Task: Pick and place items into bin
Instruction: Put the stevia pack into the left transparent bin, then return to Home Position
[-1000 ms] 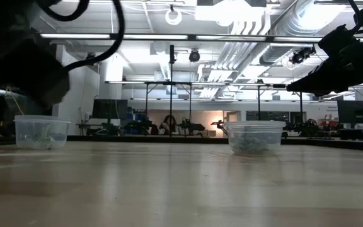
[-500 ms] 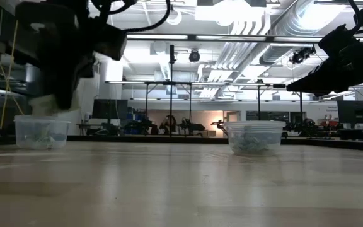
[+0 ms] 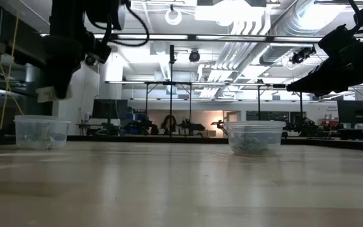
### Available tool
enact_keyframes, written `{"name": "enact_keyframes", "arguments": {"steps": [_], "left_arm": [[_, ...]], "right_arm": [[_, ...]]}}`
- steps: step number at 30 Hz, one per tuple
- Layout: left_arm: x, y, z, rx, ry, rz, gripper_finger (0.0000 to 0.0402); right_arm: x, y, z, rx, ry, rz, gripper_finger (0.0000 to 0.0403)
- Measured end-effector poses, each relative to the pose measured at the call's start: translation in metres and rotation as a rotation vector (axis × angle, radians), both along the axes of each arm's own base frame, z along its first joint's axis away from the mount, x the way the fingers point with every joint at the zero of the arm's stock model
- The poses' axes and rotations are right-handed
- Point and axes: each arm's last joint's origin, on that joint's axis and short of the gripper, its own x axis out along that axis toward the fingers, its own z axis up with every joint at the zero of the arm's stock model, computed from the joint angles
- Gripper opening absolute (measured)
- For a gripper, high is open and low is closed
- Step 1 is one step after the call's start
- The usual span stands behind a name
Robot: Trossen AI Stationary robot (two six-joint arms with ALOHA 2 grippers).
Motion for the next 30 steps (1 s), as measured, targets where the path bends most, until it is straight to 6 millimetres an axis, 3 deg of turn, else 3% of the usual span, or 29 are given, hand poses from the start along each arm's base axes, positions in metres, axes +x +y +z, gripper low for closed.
{"name": "enact_keyframes", "arguments": {"steps": [9,20,25,28,30], "left_arm": [[-0.013,0.021,-0.02,-0.06,0.071,0.06,0.0041],[-0.008,0.032,-0.021,-0.068,-0.006,-0.001,0.0181],[0.002,0.035,0.005,0.037,-0.343,-0.134,0.0176],[0.007,0.034,0.024,0.147,-0.681,-0.22,0.015],[0.01,0.025,0.023,0.208,-0.94,-0.359,0.0129]], "right_arm": [[0.0,0.0,0.0,0.0,0.0,0.0,0.0018],[0.0,0.0,0.0,0.0,0.0,0.0,0.002],[0.0,0.0,0.0,0.0,0.0,0.0,0.0017],[0.0,0.0,0.0,0.0,0.001,0.0,0.0019],[0.0,0.0,0.0,0.0,0.002,0.0,0.002]]}}
